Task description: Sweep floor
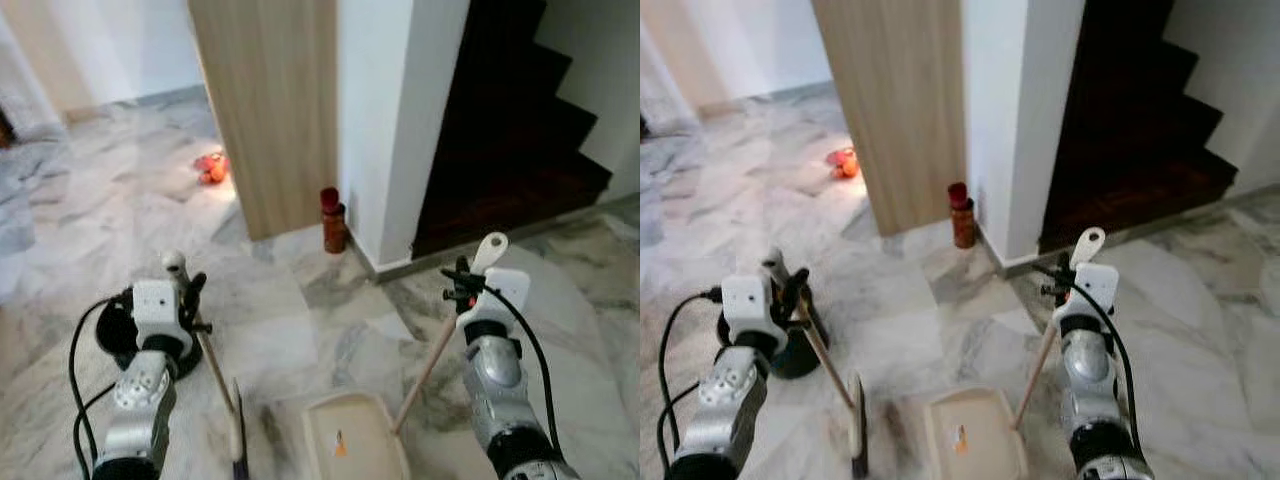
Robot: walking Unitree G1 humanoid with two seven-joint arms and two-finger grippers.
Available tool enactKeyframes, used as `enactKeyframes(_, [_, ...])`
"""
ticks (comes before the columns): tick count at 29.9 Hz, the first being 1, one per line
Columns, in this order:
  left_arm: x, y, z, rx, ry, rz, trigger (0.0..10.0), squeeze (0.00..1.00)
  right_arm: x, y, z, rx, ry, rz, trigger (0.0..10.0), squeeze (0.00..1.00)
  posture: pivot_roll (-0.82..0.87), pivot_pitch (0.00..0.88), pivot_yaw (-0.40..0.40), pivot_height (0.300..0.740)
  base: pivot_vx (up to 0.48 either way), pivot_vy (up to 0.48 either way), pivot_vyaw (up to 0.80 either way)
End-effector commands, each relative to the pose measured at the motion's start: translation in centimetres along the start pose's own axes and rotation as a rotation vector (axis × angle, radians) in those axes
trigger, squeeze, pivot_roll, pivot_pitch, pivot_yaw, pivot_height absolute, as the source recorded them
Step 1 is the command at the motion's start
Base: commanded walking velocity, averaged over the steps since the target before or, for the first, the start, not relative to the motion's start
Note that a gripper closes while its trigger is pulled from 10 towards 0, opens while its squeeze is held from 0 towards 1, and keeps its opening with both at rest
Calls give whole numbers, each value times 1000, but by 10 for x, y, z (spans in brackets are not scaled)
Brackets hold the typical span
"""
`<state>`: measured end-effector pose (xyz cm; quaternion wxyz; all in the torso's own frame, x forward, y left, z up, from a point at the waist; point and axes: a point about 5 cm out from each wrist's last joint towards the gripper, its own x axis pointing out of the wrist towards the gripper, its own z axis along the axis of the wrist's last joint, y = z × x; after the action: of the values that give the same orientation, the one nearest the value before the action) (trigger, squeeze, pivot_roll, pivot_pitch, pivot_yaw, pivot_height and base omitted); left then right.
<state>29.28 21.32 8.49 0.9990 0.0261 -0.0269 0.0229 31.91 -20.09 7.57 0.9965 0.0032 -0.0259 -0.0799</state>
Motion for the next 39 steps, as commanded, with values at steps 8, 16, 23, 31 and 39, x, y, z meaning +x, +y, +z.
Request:
enactKeyframes(8, [0, 8, 11, 58, -58, 16, 10000, 0, -1, -7, -1, -16, -7, -26, 10000, 0, 93, 0, 55, 740, 0, 0, -788])
enactKeyframes(16, [0, 3, 12, 79, -63, 0, 10000, 0, -5, -8, -4, -27, 3, -33, 10000, 0, 85, 0, 58, 740, 0, -187, -788])
enactKeyframes(23, [0, 2, 12, 96, -68, -7, 10000, 0, -4, -8, -5, -35, 2, -32, 10000, 0, 87, 0, 55, 740, 0, 0, -788])
enactKeyframes(31, [1, 3, 12, 100, -73, -3, 10000, 0, -4, -6, -5, -36, 3, -26, 10000, 0, 88, 0, 51, 740, 0, -114, -788])
enactKeyframes(39, [2, 0, 11, 103, -70, -11, 10000, 0, -4, -6, -5, -40, 3, -28, 10000, 0, 85, 0, 46, 740, 0, 0, -788])
